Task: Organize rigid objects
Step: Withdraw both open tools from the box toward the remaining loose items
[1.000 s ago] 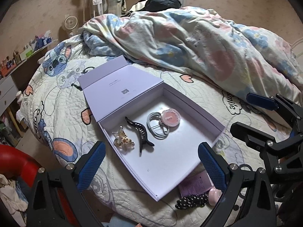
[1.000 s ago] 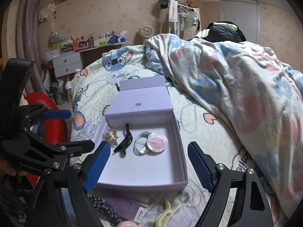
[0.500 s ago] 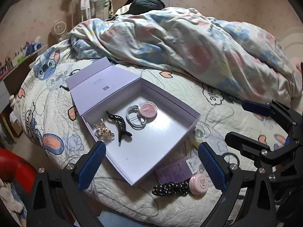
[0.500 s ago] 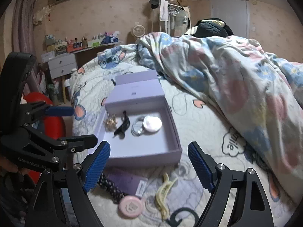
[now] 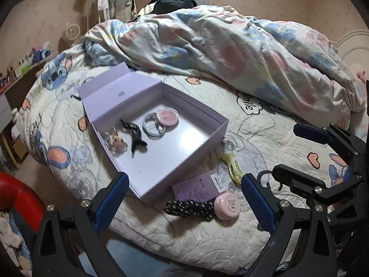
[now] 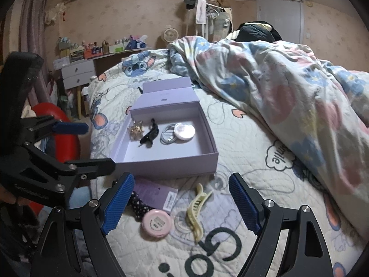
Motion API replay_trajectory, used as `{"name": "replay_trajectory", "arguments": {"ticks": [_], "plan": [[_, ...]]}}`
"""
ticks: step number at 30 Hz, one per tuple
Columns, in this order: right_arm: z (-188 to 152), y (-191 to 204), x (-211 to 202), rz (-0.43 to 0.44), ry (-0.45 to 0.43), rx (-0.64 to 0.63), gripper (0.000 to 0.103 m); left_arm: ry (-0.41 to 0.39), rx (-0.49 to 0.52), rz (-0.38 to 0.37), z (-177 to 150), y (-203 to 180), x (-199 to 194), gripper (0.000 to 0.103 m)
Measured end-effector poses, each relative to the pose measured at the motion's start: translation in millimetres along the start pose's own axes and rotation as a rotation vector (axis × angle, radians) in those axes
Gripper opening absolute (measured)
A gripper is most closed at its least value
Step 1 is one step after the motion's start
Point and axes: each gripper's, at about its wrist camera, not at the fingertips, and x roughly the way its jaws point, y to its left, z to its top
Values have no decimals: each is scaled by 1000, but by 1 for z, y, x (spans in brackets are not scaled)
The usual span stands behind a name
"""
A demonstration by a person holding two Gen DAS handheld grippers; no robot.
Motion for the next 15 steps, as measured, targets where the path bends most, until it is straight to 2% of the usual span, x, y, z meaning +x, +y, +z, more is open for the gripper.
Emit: {"name": "replay_trajectory", "arguments": {"ticks": [15], "plan": [[-23,-2,-15,26,-26,13,85,34,9,2,-21,-19,8,99]]}}
